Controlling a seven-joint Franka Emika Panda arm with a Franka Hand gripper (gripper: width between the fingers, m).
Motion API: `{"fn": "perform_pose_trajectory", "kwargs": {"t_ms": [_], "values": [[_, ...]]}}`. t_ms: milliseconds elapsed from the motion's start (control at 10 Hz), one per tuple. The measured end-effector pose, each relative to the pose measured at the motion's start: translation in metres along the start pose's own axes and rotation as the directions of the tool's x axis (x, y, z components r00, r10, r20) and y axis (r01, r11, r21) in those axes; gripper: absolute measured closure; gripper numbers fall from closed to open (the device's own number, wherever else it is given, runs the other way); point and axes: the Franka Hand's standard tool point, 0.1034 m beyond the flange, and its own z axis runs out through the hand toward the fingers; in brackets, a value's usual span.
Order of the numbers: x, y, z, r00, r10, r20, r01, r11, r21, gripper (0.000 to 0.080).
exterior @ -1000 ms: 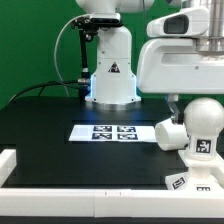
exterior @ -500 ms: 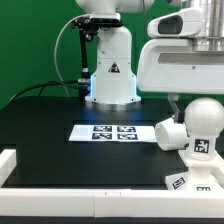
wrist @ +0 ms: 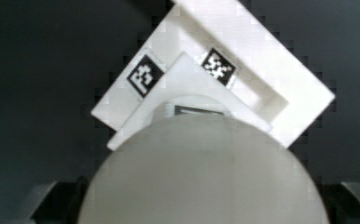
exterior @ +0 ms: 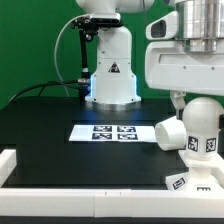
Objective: Assemble lamp
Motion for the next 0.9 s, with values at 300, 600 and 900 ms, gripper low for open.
{"fn": "perform_pose_trajectory", "kwargs": {"t_ms": [300, 600, 900], "values": [[-0.0007, -0.0005, 0.0, 0.984, 0.178, 0.006, -0.178, 0.984, 0.003, 0.0223], [0.0004, -0.0019, 0.0003, 0.816, 0.574, 0.059, -0.576, 0.817, 0.014, 0.0223], [0.0004, -0.0024, -0.0003, 0.699, 0.71, 0.088, -0.713, 0.701, 0.004, 0.0223]]}}
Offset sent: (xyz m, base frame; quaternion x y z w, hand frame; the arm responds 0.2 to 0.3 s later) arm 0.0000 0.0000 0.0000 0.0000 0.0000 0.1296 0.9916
